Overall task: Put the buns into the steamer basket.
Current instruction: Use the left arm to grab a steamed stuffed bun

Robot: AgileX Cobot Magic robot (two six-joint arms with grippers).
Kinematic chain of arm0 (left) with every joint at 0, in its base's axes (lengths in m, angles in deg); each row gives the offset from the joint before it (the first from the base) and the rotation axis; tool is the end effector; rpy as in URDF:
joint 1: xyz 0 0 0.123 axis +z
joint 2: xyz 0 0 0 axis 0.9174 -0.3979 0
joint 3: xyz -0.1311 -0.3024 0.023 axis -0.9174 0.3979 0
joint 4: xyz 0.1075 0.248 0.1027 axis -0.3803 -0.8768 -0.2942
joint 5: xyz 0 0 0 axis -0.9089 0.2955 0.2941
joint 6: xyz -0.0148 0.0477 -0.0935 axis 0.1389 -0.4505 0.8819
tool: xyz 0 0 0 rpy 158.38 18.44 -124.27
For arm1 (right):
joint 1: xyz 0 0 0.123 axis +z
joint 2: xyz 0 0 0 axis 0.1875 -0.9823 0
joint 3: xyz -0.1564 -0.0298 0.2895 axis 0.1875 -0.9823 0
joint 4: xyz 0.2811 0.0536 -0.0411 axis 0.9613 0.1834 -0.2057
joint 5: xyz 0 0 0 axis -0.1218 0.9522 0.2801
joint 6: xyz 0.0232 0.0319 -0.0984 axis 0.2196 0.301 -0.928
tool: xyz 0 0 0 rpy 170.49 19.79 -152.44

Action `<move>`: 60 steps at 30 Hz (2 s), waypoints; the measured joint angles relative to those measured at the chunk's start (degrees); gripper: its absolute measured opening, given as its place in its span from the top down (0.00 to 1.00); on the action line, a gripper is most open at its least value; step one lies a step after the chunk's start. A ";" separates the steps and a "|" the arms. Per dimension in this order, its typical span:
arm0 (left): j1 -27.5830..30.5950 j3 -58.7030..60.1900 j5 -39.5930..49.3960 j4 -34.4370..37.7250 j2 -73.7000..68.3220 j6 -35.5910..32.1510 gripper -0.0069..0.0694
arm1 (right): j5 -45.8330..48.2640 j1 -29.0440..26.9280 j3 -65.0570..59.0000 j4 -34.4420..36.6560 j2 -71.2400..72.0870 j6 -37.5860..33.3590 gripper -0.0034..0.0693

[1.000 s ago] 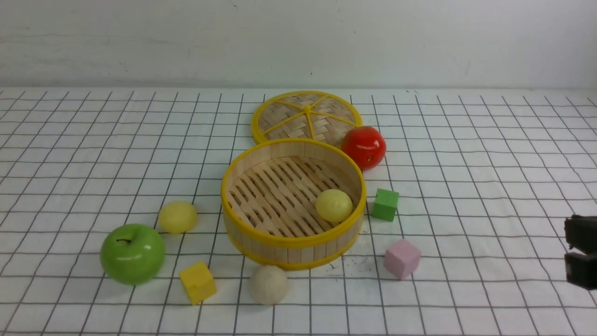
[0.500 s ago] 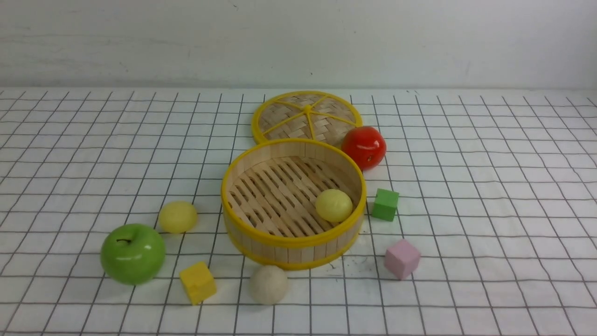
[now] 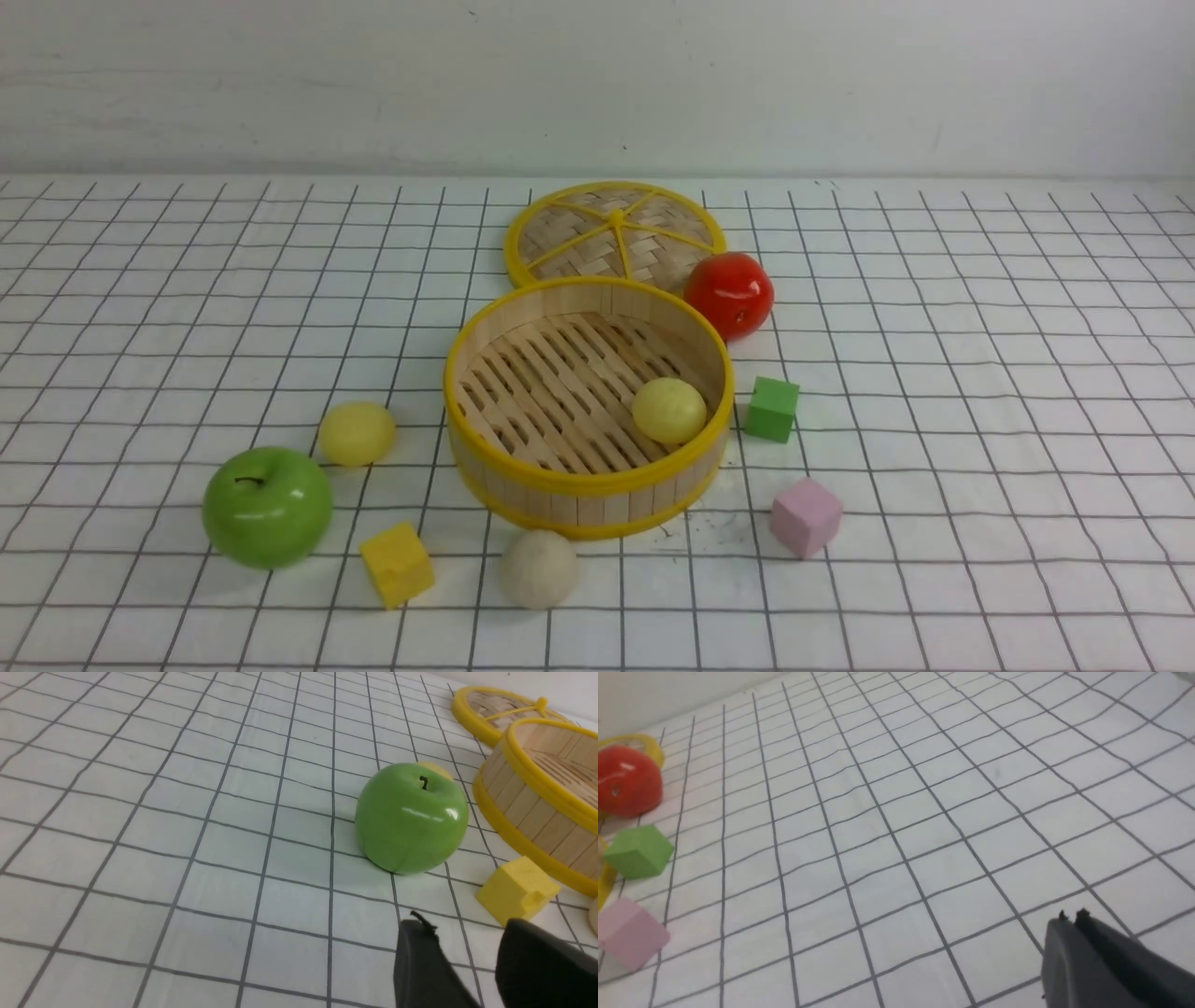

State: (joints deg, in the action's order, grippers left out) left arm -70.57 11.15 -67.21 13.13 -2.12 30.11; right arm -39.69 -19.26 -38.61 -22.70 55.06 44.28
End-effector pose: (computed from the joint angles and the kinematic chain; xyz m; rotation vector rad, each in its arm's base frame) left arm 0.0609 -0.0015 0.1701 -0.2133 1.8110 -0.2273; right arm 0.0568 -0.0129 0.1664 0.4063 1.8478 0.0342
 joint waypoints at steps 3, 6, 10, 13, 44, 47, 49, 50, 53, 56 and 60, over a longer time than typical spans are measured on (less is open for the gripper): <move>0.00 0.00 0.06 0.00 0.00 0.00 0.60 | -0.19 2.79 0.00 1.63 0.00 -6.13 0.94; 0.00 0.00 0.06 0.00 0.00 0.00 0.60 | -0.19 4.20 0.00 2.12 0.00 -7.38 0.94; 0.00 0.00 0.06 0.00 0.00 0.00 0.60 | -0.30 7.04 0.00 2.34 0.01 -7.76 0.93; 0.00 0.00 0.06 0.00 0.00 0.00 0.60 | -0.43 8.63 0.00 2.40 0.01 -7.81 0.93; 0.00 0.00 0.50 0.00 0.00 0.00 0.60 | -0.43 8.99 0.00 2.52 0.01 -7.81 0.87; 0.00 0.00 0.42 -0.31 0.00 0.00 0.60 | -0.43 8.99 0.00 2.52 0.01 -7.81 0.86; 0.00 0.00 -1.61 -1.44 0.00 0.00 0.60 | -0.43 8.99 0.00 2.52 0.01 -7.81 0.86; 0.00 0.00 -1.61 -1.55 0.00 0.00 0.60 | -0.43 8.99 0.00 2.52 0.01 -7.81 0.86; 0.00 0.00 -10.82 -2.35 0.00 0.00 0.60 | -0.43 8.99 0.00 2.52 0.01 -7.81 0.85; 0.00 0.00 -16.83 -2.56 0.00 0.00 0.60 | -0.48 8.99 0.00 2.52 0.01 -7.81 0.84; 0.00 0.00 -22.22 -2.56 0.00 0.30 0.60 | -0.48 8.99 0.00 2.57 0.01 -7.81 0.84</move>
State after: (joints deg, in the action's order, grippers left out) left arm -70.57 11.15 -89.42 10.57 -2.12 30.41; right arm -40.17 -10.27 -38.61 -20.13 55.07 36.47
